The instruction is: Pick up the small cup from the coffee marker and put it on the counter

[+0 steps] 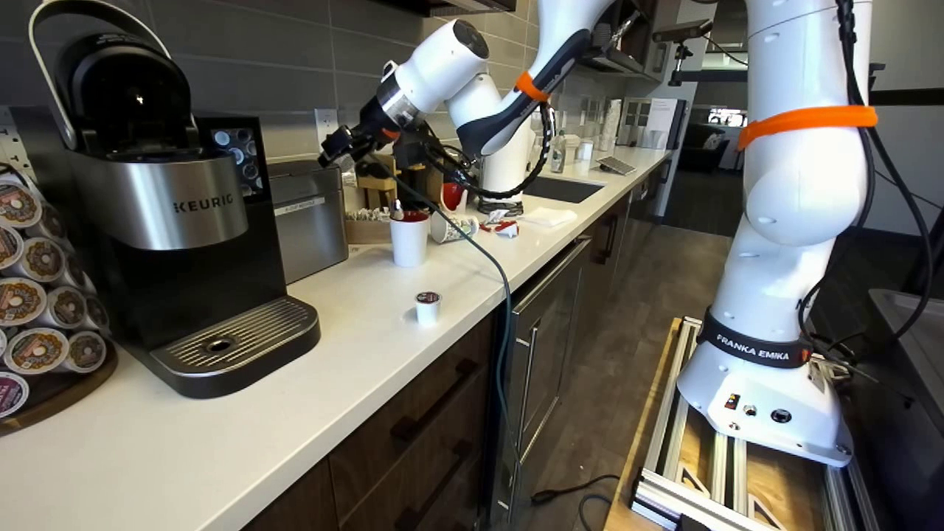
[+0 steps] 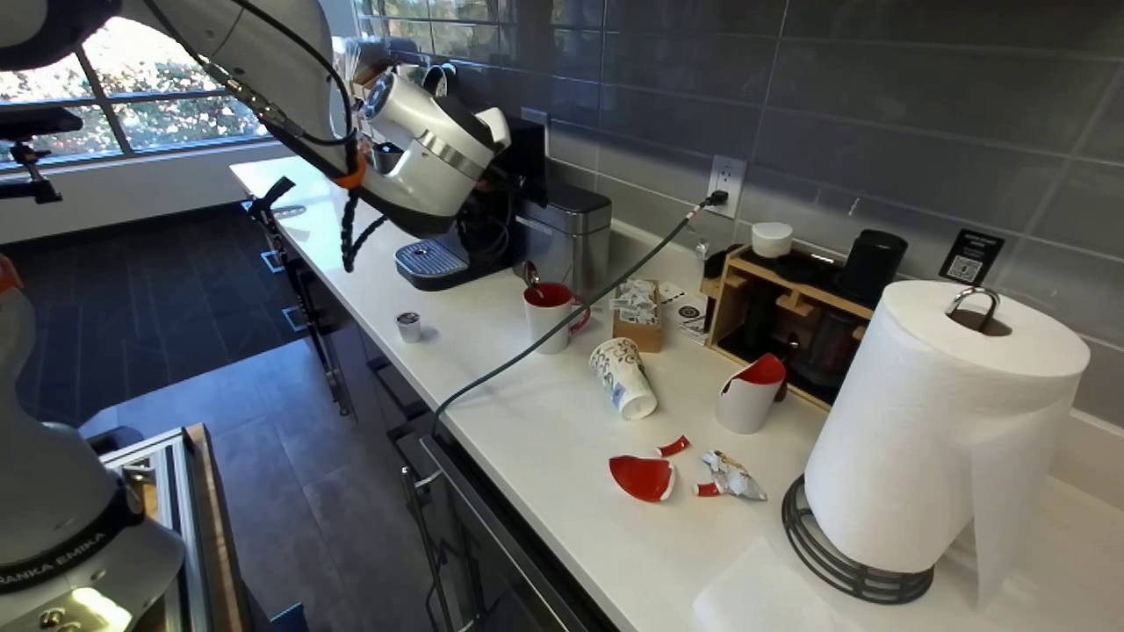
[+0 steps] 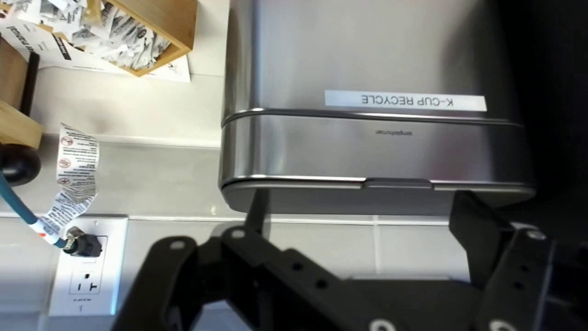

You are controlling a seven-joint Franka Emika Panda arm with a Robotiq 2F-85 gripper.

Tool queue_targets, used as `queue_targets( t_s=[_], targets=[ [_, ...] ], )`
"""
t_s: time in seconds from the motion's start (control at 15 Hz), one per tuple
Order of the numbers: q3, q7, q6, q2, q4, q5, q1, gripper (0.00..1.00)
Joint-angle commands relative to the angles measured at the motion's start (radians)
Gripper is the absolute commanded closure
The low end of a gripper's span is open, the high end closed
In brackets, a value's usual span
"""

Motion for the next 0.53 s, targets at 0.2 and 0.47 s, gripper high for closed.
queue_targets(
  t_s=[0.2, 0.47],
  targets=[
    [0.013, 0.100, -0.206, -0.002, -0.032, -0.008, 0.064, 0.00],
    [0.013, 0.114, -0.209, 0.008, -0.016, -0.003, 0.070, 0.00]
  ],
)
